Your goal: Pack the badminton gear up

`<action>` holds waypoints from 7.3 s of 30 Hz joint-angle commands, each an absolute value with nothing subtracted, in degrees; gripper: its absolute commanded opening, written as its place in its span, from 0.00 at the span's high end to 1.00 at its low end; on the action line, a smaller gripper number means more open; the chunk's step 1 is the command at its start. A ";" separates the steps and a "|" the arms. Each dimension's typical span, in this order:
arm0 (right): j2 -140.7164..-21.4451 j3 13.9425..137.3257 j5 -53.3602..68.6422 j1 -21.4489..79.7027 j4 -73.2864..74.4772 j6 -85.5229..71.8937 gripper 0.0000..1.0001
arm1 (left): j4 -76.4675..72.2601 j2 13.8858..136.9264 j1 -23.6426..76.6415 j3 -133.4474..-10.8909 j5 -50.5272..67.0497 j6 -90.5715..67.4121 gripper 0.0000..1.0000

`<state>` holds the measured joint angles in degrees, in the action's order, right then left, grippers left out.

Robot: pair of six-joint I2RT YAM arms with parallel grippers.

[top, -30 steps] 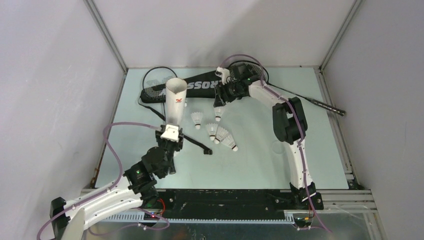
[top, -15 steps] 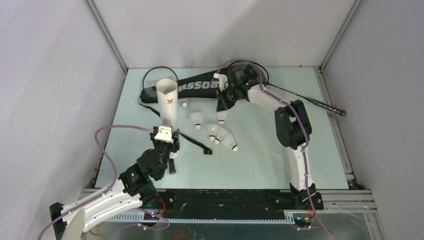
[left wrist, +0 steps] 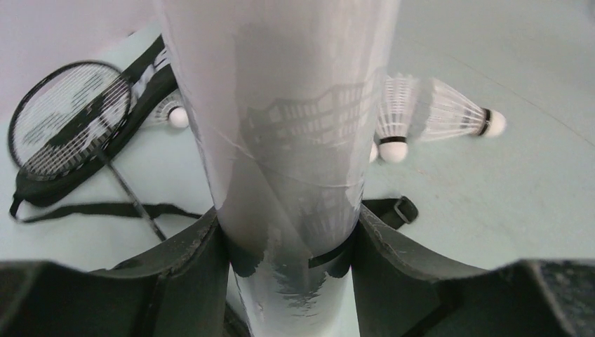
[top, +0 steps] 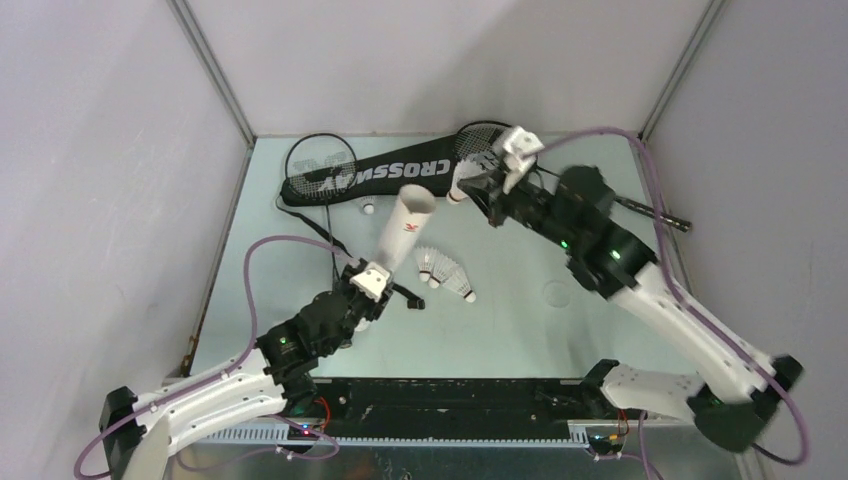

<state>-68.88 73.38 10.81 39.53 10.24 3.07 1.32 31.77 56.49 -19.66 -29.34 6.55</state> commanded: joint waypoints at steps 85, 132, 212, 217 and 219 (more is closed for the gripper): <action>-97.50 78.05 26.88 38.28 6.42 6.11 0.03 | -5.41 29.07 56.79 -26.76 -65.87 3.66 1.00; -59.36 69.69 4.57 46.55 8.49 6.78 1.00 | -1.93 36.22 56.86 -24.08 -21.44 15.63 1.00; -127.95 110.56 36.96 36.50 44.41 13.59 0.26 | 5.40 21.66 56.87 -22.42 -50.64 -4.83 1.00; -128.05 108.68 36.51 37.13 44.28 14.08 0.35 | 4.85 20.66 56.87 -21.74 -50.12 -5.18 1.00; -128.41 108.61 36.60 37.44 44.20 14.10 0.35 | 5.17 20.14 56.87 -21.64 -50.00 -5.49 1.00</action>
